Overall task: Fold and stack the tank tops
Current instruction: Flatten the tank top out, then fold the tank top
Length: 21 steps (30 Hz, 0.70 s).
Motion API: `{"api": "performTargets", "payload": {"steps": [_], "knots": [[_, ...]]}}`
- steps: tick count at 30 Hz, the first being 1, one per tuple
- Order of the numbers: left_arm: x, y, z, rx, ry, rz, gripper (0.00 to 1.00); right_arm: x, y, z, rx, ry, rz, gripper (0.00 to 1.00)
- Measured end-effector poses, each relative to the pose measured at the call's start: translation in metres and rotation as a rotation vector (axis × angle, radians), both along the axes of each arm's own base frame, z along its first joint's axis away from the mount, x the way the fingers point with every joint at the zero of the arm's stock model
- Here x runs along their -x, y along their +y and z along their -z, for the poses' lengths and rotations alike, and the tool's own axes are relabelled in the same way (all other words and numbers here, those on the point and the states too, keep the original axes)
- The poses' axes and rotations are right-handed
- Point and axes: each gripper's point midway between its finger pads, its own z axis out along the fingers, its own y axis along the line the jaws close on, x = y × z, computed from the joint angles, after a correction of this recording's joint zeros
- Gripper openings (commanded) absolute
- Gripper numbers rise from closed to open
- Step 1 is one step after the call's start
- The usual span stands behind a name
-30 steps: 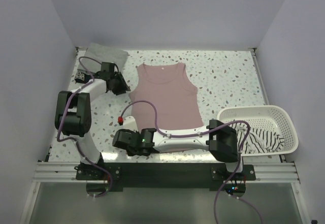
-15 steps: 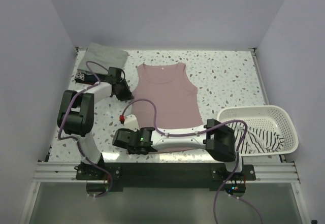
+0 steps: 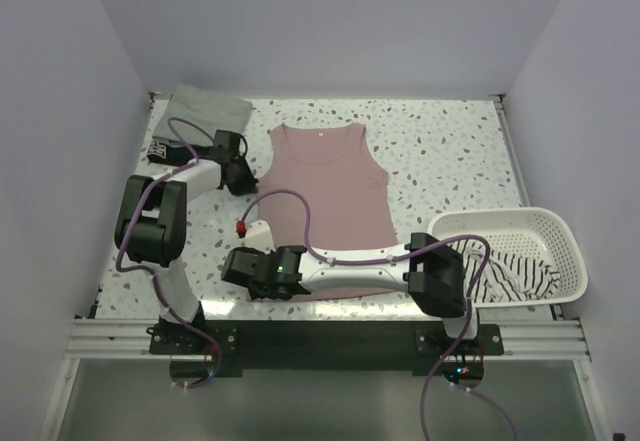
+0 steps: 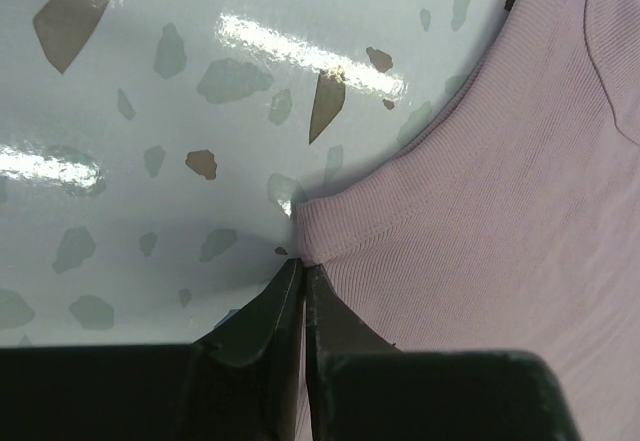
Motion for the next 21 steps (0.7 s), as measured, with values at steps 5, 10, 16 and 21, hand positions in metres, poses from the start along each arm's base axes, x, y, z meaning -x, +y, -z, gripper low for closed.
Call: {"api": "performTargets", "payload": {"steps": [5,10,16,21], "knots": [[-0.002,0.000,0.001,-0.004,-0.002,0.002,0.02,-0.002,0.021,-0.002,-0.028,0.000,-0.002,0.38],[-0.003,0.000,0.000,-0.007,-0.005,0.009,0.00,0.001,0.032,0.024,0.010,0.013,-0.006,0.37],[-0.004,0.000,0.001,-0.010,-0.006,0.014,0.00,0.010,0.044,0.051,0.050,0.023,-0.022,0.37],[-0.004,0.000,0.000,-0.010,-0.007,0.015,0.00,0.014,0.048,0.053,0.055,0.025,-0.024,0.37]]}}
